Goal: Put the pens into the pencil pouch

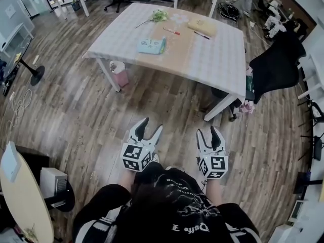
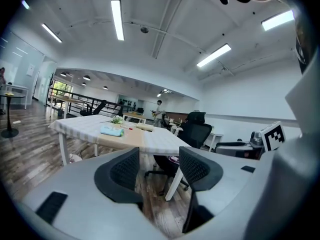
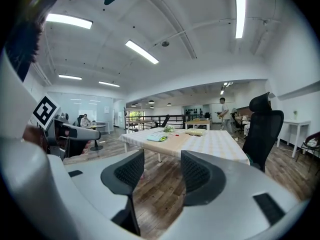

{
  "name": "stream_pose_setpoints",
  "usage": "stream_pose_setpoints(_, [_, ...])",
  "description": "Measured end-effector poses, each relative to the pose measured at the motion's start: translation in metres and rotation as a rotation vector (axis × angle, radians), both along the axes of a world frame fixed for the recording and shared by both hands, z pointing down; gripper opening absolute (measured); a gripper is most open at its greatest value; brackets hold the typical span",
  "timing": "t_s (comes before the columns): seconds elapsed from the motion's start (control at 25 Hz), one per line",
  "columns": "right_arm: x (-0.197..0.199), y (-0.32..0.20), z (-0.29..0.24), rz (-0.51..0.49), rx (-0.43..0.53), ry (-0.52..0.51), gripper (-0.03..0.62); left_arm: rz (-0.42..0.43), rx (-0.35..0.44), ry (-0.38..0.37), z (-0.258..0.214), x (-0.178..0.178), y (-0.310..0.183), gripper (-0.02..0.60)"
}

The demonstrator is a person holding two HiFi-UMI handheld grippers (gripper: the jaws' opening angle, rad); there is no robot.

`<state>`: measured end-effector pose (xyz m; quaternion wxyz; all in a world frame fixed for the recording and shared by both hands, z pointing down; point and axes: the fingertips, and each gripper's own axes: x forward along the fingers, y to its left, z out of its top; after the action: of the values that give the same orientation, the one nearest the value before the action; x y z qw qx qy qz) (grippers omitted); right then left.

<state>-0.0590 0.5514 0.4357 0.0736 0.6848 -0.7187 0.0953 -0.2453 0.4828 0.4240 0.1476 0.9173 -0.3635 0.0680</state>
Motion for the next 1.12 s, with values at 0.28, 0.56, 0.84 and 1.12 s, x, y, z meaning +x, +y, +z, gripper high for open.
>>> stream_pose_setpoints(0.28, [-0.008,-0.034,0.007,0.024,-0.001,0.015,0.225,0.067,0.019,-0.007,0.006,0.004,-0.032,0.256])
stream_pose_setpoints(0.56, [-0.021,-0.069,0.014,0.066,0.007,0.011,0.216,0.125,0.017,-0.011,0.013,-0.001,-0.069,0.256])
stream_pose_setpoints(0.84, [-0.024,-0.105,0.022,0.057,-0.017,-0.017,0.216,0.135,0.009,-0.018,0.015,-0.001,-0.104,0.256])
stream_pose_setpoints(1.12, [-0.009,-0.152,0.036,0.020,-0.035,-0.018,0.216,0.090,0.000,-0.033,0.025,0.005,-0.144,0.256])
